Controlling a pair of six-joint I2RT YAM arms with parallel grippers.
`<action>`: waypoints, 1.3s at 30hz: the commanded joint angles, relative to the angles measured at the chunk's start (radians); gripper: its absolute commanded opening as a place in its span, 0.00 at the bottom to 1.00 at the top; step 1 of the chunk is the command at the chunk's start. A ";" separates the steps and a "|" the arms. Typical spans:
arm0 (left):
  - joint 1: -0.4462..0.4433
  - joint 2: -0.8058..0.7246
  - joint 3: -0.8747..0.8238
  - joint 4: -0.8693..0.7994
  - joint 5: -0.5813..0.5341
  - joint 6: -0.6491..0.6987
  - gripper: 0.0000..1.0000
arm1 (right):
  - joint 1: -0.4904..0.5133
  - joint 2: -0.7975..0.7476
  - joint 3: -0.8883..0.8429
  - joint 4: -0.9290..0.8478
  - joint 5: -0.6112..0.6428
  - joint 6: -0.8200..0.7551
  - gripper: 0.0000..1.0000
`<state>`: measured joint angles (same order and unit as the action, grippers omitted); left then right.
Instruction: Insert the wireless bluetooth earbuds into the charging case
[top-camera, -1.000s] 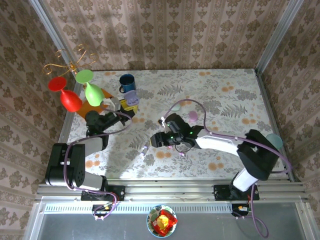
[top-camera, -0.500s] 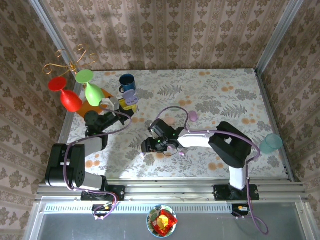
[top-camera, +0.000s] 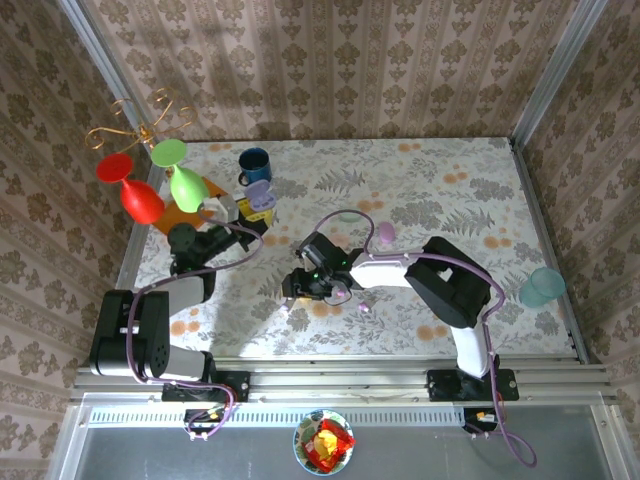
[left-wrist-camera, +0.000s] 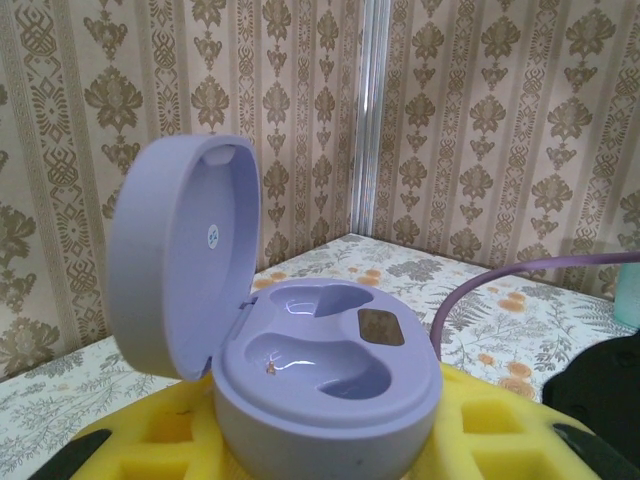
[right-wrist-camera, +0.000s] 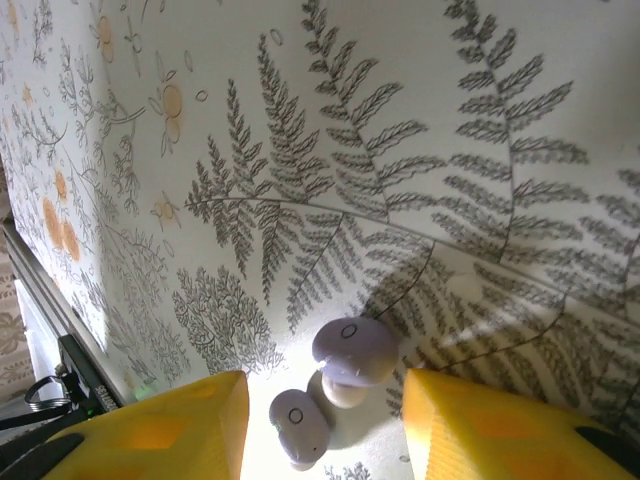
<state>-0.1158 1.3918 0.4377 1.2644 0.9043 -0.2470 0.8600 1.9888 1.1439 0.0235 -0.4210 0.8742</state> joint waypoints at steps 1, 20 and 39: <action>0.010 -0.035 -0.019 0.027 0.007 0.000 0.32 | -0.007 0.040 0.050 -0.011 0.006 -0.019 0.46; 0.065 -0.028 -0.031 0.026 -0.048 0.015 0.33 | 0.008 -0.013 0.216 -0.350 0.236 -0.298 0.48; 0.136 0.006 0.037 0.025 -0.085 -0.005 0.32 | 0.252 0.188 0.613 -0.826 0.801 -0.398 0.50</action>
<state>0.0151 1.4109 0.4484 1.2648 0.8104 -0.2405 1.1015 2.1288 1.7046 -0.6693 0.2676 0.4957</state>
